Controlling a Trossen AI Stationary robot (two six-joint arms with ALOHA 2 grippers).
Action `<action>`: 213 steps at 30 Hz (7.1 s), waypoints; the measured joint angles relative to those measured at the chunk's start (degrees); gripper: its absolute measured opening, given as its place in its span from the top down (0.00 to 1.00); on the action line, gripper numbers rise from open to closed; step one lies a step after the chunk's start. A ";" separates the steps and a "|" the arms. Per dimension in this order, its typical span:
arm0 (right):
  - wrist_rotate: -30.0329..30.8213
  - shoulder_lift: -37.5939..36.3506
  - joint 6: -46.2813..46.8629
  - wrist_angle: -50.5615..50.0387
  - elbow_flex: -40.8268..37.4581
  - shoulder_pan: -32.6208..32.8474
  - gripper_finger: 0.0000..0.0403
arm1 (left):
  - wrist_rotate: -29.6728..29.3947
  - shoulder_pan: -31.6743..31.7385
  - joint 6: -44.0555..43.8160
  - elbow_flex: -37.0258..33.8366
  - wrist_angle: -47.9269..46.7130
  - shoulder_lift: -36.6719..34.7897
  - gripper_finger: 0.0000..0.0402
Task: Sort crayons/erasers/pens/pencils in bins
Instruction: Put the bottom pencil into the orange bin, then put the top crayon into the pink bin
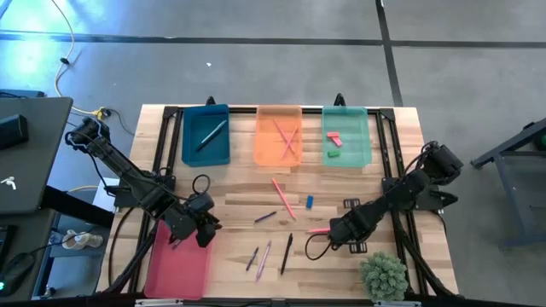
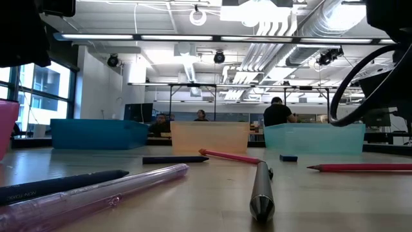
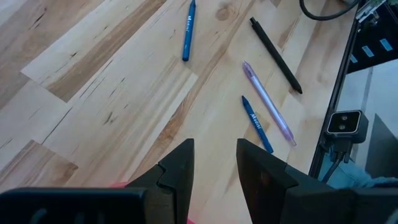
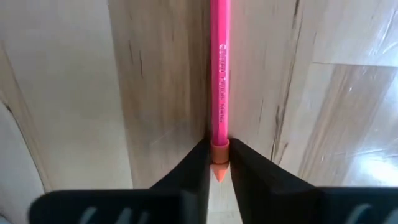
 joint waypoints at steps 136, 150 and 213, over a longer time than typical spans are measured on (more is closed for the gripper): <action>7.62 7.10 -1.08 64.29 0.04 -51.65 0.80 | -7.93 26.99 56.04 0.00 14.52 0.00 0.73; 7.74 2.39 -3.59 64.23 0.04 -51.62 0.76 | -7.93 26.99 56.04 0.00 14.12 0.02 0.73; 15.85 -20.00 -9.89 28.34 0.04 -44.15 0.76 | 19.02 29.39 47.30 23.94 1.76 35.97 0.54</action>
